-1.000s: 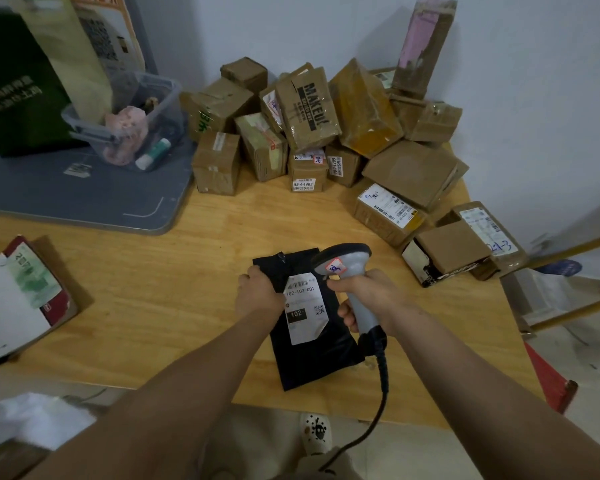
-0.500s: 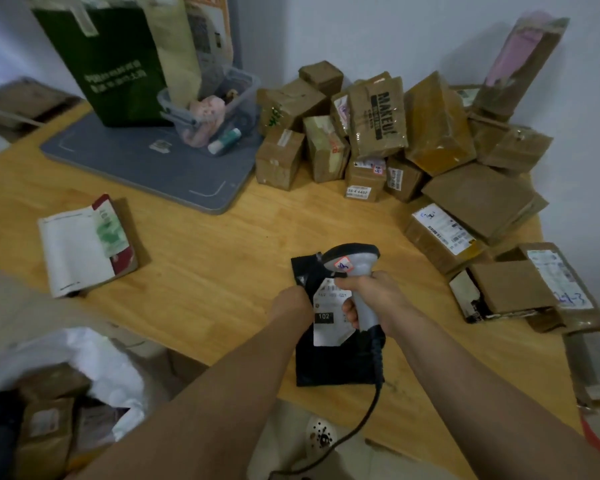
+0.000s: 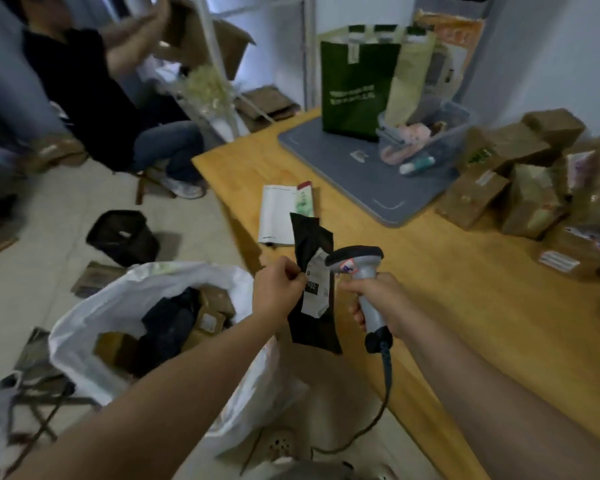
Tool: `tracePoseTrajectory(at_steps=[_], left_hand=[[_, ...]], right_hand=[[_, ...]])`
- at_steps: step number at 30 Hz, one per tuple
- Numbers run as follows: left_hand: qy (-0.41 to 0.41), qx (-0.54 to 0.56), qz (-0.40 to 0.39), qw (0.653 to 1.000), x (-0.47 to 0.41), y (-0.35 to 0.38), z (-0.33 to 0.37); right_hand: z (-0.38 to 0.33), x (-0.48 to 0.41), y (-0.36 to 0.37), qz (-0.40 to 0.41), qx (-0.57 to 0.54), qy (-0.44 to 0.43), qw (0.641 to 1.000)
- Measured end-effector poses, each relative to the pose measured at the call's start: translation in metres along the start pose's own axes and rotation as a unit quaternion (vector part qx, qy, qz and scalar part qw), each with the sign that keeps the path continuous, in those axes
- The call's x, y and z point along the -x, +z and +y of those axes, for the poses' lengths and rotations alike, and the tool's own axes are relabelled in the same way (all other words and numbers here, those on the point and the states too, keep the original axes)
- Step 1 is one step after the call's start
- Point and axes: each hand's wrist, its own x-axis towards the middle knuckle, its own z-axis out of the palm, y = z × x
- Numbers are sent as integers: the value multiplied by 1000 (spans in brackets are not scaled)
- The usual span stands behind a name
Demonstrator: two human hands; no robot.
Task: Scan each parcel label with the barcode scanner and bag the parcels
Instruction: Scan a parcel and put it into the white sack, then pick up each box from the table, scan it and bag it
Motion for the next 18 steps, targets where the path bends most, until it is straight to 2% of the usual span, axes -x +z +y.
tracePoseTrajectory(at_steps=[5, 8, 10, 13, 15, 18], left_hand=[[-67, -7, 109, 992, 8, -74, -71], [-111, -59, 133, 983, 7, -112, -116], [-141, -124, 105, 977, 2, -132, -144], [-192, -207, 19, 959, -10, -141, -170], [-173, -216, -13, 961, -15, -127, -169], [-87, -216, -60, 971, -27, -91, -146]], right_hand=[[-22, -4, 69, -74, 48, -12, 996], [-31, -1, 96, -101, 69, -14, 992], [-34, 0, 106, -115, 69, -11, 991], [-33, -2, 113, -117, 66, -5, 991], [-30, -5, 113, -104, 63, 2, 993], [-24, -10, 103, -75, 35, 16, 996]])
